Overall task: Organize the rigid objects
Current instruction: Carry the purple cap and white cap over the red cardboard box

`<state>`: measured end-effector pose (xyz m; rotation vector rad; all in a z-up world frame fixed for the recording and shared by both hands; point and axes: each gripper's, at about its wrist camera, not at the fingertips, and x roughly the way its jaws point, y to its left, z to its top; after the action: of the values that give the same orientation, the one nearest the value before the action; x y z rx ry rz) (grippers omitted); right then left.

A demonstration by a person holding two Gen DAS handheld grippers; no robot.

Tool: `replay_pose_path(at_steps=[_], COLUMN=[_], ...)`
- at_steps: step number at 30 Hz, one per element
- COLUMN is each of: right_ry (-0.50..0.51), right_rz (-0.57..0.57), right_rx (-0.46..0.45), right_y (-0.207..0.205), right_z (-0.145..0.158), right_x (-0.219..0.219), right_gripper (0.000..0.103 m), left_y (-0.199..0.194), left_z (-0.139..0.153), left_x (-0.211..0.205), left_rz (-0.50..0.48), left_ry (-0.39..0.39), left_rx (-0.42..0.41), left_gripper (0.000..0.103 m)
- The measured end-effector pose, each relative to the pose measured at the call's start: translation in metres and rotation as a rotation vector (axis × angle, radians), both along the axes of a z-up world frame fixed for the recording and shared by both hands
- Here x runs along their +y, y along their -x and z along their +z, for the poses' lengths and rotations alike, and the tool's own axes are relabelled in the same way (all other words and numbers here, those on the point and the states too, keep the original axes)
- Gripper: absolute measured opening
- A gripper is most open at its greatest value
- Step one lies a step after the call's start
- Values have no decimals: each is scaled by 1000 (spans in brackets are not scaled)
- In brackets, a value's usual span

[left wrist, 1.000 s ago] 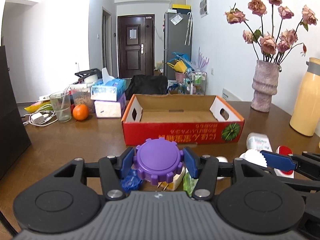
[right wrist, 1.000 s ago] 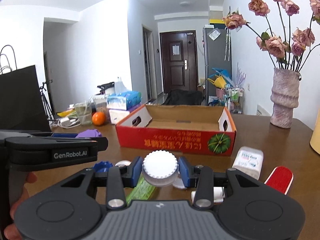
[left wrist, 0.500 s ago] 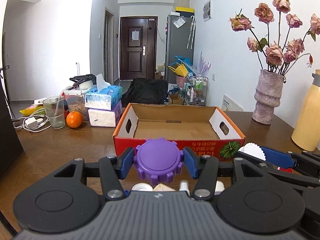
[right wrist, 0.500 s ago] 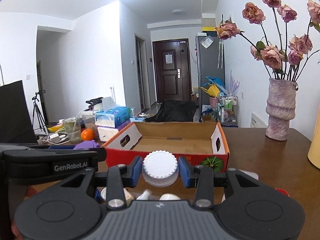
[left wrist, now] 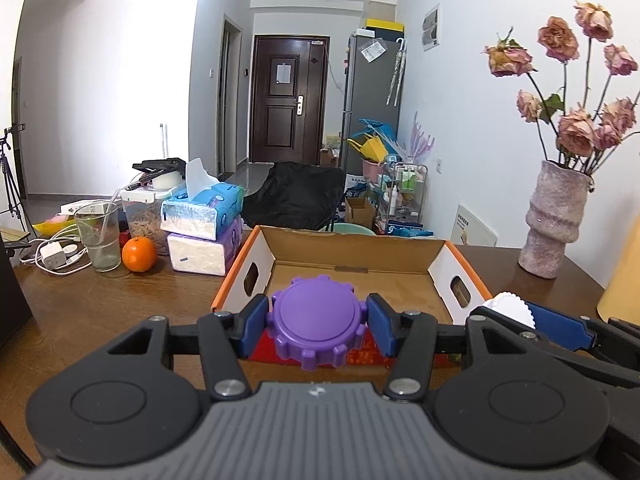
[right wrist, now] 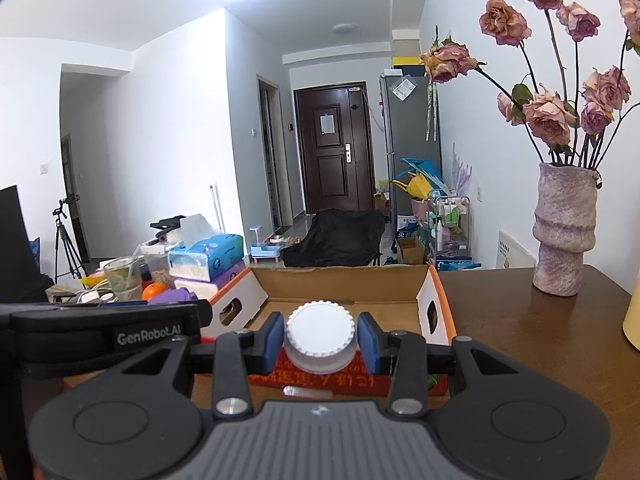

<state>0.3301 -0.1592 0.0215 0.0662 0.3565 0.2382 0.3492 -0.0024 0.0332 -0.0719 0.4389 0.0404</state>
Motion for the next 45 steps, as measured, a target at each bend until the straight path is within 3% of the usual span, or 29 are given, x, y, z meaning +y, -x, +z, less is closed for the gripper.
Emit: replay_pose_path(at_steps=[18, 45], right_ry=[1, 68], right_rz=[-31, -53], right_rx=[41, 106], right_y=[-71, -165], right_z=[-5, -16], right_x=[-9, -7], right_gripper=[39, 39], left_y=[-74, -161], left_z=[-11, -32], left_x=[-1, 5], left_rz=[37, 77], left_ry=[7, -72], left_rx=[35, 78], left_gripper=[55, 55])
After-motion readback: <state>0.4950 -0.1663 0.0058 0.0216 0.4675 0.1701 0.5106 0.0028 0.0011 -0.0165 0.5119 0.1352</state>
